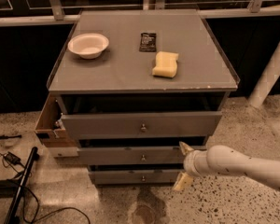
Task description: Open middle drawer
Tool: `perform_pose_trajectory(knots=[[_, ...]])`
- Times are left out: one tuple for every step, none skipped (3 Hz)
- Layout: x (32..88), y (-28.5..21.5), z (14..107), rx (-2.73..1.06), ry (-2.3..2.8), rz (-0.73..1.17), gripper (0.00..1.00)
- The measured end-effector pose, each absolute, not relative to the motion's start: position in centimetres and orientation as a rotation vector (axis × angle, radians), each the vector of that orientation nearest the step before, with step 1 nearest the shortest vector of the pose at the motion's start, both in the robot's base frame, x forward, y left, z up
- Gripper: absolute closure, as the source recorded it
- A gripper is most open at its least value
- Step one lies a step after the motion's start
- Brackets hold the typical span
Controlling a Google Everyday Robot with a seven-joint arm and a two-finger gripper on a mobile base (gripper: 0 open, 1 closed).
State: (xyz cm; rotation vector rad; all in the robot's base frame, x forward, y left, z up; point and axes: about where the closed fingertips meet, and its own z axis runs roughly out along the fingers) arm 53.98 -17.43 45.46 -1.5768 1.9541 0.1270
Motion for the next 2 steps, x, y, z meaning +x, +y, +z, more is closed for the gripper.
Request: perform_pose_trajectory(knots=[[55.04,-17.06,44.19,-1.589,1.964,0.143,0.00],[56.02,-16.64,43.31,-1.599,1.967,0.157,0.00]])
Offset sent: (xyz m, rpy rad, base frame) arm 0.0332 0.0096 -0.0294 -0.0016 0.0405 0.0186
